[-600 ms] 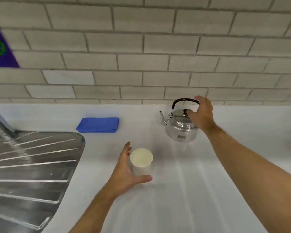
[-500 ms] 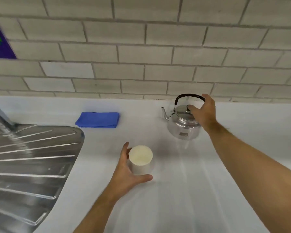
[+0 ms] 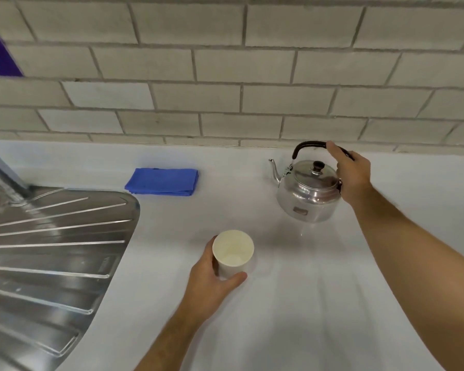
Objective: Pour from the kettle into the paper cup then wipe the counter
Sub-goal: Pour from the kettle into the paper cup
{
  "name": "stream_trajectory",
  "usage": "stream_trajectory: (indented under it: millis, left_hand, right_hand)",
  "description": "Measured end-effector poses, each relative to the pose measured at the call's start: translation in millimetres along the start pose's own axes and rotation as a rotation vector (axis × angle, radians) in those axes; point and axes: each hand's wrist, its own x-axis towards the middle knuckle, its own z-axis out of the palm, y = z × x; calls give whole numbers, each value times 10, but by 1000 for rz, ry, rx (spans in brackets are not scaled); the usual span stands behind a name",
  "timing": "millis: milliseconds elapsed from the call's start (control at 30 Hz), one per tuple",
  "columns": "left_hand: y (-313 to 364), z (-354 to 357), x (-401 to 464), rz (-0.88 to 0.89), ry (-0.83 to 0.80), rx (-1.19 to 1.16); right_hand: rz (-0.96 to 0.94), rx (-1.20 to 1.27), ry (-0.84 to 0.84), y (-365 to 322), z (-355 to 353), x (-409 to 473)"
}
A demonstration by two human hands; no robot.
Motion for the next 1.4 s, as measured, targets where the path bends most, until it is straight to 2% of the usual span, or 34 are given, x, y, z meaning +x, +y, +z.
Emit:
stream_trajectory:
  millis: [167,533,833,1167,1400]
  left_hand:
    - [-4,16,-27,23,11,43]
    - [-28,15,-41,39,11,55]
    - [-64,14,-25,61,11,65]
    - [-74,2,-14,84,8,51]
    - [-77,-4,-15,85,1,46]
  right_hand:
    - [50,26,-32,-36,-49,-233]
    - [-3,50,-180,-264,-411,-865]
    - [-68,-129,-335,-540,-599,-1367]
    - [-106,-278,-426,-608,-498,-1664]
    - [-116,-368,-411,-669,-483,-1698]
